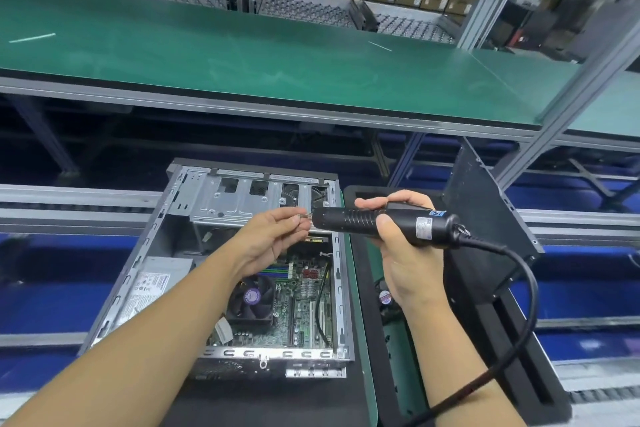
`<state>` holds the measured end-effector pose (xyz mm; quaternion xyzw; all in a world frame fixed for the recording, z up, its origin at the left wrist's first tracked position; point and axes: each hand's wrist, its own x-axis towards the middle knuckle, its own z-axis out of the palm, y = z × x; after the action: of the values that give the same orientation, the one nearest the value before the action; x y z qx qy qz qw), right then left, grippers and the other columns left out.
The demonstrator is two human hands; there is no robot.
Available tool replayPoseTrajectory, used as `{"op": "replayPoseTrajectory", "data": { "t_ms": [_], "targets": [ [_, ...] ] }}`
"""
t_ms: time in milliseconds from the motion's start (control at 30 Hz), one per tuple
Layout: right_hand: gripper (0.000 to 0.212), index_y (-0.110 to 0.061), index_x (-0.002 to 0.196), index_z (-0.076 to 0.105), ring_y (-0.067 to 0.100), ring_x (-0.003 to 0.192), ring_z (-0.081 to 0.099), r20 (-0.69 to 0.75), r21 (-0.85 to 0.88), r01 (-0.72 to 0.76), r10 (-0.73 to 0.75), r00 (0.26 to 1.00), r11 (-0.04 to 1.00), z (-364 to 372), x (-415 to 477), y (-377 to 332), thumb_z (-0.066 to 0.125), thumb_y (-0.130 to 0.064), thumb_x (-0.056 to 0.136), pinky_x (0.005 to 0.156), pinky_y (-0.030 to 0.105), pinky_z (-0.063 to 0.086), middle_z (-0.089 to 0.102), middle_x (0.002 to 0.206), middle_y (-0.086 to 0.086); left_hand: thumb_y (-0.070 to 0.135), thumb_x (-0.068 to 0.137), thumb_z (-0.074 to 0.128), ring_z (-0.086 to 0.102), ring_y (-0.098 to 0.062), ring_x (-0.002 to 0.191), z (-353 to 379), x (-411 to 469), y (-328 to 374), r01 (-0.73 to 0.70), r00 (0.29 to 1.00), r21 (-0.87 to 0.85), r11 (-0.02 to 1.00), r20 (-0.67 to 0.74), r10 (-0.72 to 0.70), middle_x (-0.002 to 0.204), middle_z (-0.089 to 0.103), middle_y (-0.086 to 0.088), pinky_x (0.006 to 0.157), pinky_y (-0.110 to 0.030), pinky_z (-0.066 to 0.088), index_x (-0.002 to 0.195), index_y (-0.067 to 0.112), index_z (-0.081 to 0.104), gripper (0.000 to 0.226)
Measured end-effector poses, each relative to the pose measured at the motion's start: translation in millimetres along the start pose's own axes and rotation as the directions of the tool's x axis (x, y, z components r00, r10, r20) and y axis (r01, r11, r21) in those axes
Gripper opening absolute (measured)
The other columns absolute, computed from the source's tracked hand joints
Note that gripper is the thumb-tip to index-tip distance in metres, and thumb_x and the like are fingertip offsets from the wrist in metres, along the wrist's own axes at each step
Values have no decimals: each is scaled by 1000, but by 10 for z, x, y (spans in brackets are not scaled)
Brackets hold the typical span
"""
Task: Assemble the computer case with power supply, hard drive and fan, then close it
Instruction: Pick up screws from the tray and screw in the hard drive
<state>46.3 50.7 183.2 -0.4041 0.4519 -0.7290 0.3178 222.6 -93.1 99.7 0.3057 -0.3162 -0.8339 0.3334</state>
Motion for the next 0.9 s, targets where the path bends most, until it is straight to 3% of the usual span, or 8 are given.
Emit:
{"op": "replayPoseTrajectory", "data": {
  "t_ms": [233, 433, 533, 667, 800, 900],
  "targets": [
    [31, -7, 113, 52, 48, 114, 64, 69, -25, -1, 3, 998, 1000, -3, 32, -14, 66, -5, 85, 104, 71, 43, 66, 107, 32, -7, 93, 55, 73, -20, 79, -24, 12, 36, -75, 997, 275, 959, 24, 72, 87, 74, -18, 67, -19, 59, 100, 2, 71, 19],
    [31, -26, 107, 63, 44, 115, 65, 179, -112, 62, -41, 983, 992, 25, 77, -45, 66, -2, 87, 105, 66, 46, 68, 109, 26, -8, 94, 55, 72, -20, 78, -88, -19, 41, -103, 995, 340, 935, 48, 92, 86, 73, -17, 70, -21, 59, 104, -5, 66, 16],
    [31, -25, 107, 63, 44, 116, 65, 208, -116, 60, -35, 978, 991, 29, 110, -16, 67, -1, 88, 105, 65, 46, 67, 110, 24, -8, 92, 56, 73, -20, 81, -111, -27, 23, -123, 992, 373, 920, 40, 117, 92, 73, -22, 73, -22, 60, 106, -4, 66, 17],
    [29, -22, 108, 62, 45, 117, 64, 237, -86, 53, -32, 971, 995, 25, 142, 19, 67, -2, 87, 106, 64, 46, 68, 109, 24, -4, 88, 61, 73, -23, 86, -160, -25, -10, -110, 993, 313, 943, 5, 114, 100, 72, -27, 74, -23, 60, 105, 0, 70, 19],
    [31, -20, 111, 59, 44, 117, 65, 284, -54, 60, -42, 958, 997, 14, 164, 36, 66, -1, 88, 106, 55, 49, 69, 108, 22, 6, 78, 67, 74, -22, 83, -206, -21, -42, -95, 995, 205, 974, 3, 97, 96, 73, -24, 70, -21, 59, 97, 7, 77, 21],
    [31, -19, 111, 54, 44, 115, 65, 311, 3, 38, -37, 950, 999, 23, 205, 19, 66, -3, 86, 104, 52, 50, 69, 105, 18, 5, 80, 67, 72, -20, 79, -228, -36, -40, -86, 996, 191, 978, 23, 84, 90, 72, -20, 69, -21, 59, 101, 3, 75, 23]
  ]
}}
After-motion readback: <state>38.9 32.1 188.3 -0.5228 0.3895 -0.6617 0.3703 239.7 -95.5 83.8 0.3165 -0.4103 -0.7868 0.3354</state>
